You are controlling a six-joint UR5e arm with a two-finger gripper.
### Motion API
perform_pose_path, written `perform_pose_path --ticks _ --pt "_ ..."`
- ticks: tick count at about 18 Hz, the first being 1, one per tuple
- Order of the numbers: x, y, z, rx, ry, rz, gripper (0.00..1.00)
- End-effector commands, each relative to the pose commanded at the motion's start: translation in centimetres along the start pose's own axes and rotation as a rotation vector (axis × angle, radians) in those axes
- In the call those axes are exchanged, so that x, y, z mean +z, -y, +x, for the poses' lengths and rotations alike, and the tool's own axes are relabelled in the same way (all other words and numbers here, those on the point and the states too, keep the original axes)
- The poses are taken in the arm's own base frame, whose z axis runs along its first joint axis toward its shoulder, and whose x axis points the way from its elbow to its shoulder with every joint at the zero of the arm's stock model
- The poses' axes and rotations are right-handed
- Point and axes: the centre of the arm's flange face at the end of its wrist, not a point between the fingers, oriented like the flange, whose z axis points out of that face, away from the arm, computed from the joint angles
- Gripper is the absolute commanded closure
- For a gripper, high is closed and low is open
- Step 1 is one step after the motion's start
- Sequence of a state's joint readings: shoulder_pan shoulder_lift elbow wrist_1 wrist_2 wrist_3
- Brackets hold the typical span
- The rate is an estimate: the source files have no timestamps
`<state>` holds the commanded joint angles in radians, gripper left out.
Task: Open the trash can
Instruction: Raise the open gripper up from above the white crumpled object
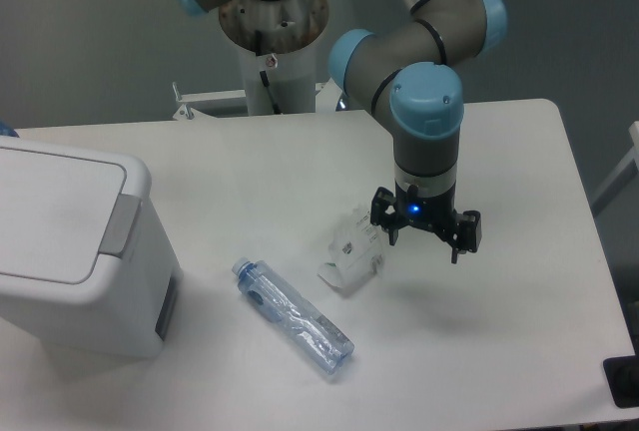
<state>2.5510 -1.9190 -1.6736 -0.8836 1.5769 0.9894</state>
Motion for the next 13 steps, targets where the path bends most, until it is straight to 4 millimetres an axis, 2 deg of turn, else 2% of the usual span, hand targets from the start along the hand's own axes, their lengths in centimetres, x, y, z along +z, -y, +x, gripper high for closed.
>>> perform_pose_path --ticks 9,13 --pt "-1.0 0.2 -0.3 -0.002 0.016 0.012 0.0" --pt "-1.4 0.5 -0.4 -0.13 0.028 0.035 0.0"
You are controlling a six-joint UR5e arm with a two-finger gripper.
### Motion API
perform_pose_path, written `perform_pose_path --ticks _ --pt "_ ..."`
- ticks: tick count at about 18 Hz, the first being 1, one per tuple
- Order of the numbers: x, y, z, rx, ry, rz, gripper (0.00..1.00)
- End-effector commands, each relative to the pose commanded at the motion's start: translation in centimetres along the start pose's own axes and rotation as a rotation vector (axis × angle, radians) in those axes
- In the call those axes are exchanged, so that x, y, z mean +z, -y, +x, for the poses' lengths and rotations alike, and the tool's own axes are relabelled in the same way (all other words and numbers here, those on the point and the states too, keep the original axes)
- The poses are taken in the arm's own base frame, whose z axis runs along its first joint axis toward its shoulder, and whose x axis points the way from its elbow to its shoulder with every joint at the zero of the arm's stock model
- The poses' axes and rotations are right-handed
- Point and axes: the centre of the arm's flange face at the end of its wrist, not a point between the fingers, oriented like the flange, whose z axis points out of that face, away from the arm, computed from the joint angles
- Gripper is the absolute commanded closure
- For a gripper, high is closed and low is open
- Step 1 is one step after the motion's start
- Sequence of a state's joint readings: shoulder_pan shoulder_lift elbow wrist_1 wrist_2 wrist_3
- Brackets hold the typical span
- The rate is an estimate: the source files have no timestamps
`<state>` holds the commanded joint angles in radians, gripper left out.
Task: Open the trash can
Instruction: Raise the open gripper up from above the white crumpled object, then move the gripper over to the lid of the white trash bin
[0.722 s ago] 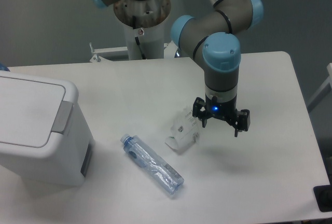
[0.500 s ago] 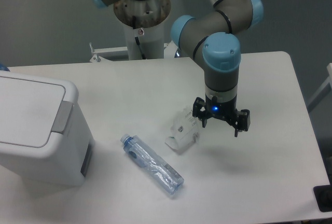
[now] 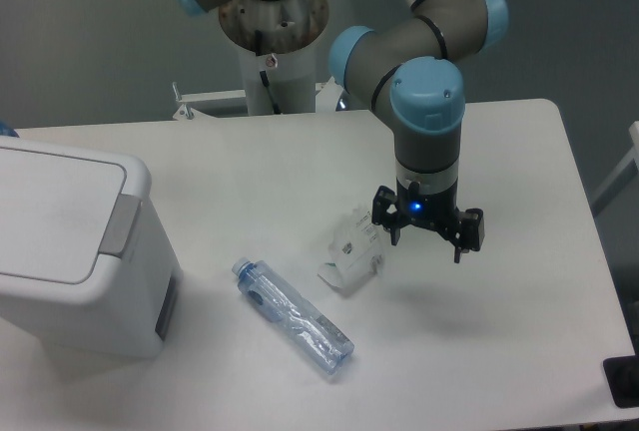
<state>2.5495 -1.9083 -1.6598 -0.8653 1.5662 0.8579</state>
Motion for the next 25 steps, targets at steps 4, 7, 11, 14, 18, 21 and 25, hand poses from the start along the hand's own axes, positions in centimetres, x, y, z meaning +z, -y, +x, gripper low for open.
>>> perform_pose_path --ticks 4,7,11,14,18,21,25 --pt "-1.1 1.0 -0.2 -0.079 -0.018 0.067 0.0" --pt "-1.7 1.6 -0.3 -0.159 -0.05 0.116 0.0" --pt "-2.5 1.9 -0.3 -0.168 -0.072 0.157 0.0" --pt "-2.6 2.1 -0.2 -0.165 -0.062 0.168 0.0" --pt "-4.2 3.0 0.6 -0.257 -0.065 0.208 0.0" --pt "-6.0 4.4 2.8 -0.35 -0.122 0.258 0.0" --pt "-9.3 6.7 7.0 -0.458 -0.17 0.303 0.0"
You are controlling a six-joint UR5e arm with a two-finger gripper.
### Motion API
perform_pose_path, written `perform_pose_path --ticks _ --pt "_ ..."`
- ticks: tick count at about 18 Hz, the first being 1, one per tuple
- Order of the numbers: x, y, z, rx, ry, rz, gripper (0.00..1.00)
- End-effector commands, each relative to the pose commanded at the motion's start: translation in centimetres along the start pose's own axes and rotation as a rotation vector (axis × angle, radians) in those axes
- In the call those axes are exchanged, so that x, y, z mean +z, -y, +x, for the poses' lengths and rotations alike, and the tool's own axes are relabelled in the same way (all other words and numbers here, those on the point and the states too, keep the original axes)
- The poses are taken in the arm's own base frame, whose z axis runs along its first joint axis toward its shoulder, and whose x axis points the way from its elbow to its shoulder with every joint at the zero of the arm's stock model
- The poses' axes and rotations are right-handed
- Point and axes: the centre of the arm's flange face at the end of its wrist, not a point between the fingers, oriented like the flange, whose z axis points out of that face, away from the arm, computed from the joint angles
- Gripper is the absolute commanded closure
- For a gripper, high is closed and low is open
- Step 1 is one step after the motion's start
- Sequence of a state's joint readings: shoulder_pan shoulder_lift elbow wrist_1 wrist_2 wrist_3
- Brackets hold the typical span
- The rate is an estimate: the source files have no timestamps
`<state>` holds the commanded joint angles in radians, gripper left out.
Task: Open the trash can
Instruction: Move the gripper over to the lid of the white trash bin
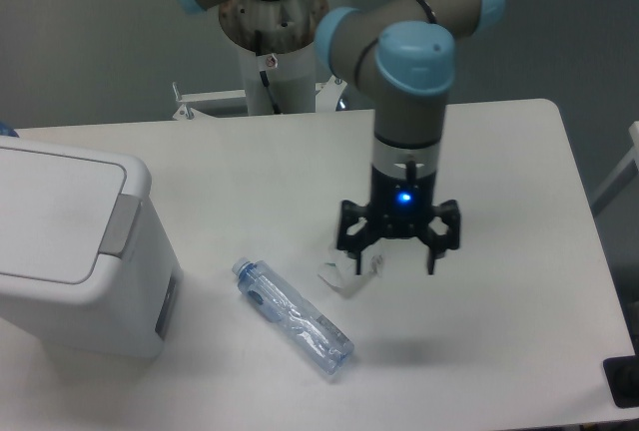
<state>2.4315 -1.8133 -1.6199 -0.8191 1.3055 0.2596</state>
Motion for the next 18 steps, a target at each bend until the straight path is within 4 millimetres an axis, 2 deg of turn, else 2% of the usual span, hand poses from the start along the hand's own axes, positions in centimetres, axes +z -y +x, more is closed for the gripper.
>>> perform_pose_path --ticks 2,5,10,15,18 --pt "-1.7 0.3 3.0 -0.006 -0.044 0.032 0.0" --pt "-3.8 0.5 6.4 0.0 -0.098 0.068 0.0" --pt "-5.2 -0.1 12.2 0.078 -0.149 0.08 0.0" --pt "-6.8 -0.7 16.3 0.118 -0.18 0.096 0.0" --pt "-6.7 -1.1 17.4 0.133 -0.189 0.09 0.0"
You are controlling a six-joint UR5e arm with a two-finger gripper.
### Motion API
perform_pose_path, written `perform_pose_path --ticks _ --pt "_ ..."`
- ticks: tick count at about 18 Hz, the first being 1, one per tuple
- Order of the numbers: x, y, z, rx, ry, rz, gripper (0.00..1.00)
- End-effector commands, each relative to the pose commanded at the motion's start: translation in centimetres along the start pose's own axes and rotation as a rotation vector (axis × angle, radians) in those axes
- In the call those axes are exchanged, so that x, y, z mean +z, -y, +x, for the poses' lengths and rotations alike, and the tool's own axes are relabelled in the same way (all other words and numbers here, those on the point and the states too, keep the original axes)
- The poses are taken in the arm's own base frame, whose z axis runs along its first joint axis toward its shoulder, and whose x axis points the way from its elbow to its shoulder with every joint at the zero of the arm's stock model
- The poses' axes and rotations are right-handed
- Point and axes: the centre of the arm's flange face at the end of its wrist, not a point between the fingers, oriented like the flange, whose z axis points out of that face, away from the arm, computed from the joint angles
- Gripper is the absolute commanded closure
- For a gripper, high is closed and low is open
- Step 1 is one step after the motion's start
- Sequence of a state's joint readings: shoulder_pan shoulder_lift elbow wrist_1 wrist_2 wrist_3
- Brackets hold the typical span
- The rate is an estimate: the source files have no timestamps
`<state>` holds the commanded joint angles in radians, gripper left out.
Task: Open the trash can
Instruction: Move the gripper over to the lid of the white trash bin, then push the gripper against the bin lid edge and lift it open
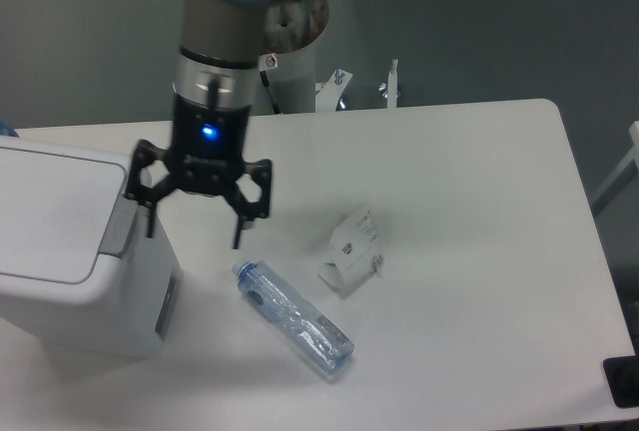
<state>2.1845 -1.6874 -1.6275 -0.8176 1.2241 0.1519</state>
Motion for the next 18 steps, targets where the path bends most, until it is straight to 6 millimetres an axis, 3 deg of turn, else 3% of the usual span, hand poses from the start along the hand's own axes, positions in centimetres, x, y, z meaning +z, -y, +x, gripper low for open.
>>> perform_pose_path --ticks 10,18 --pt "2.4 -0.8 -0.2 -0.003 -0.005 -0.04 0.0" --pt "2.5 -0.8 -0.3 -0.006 -0.005 -0.043 0.0"
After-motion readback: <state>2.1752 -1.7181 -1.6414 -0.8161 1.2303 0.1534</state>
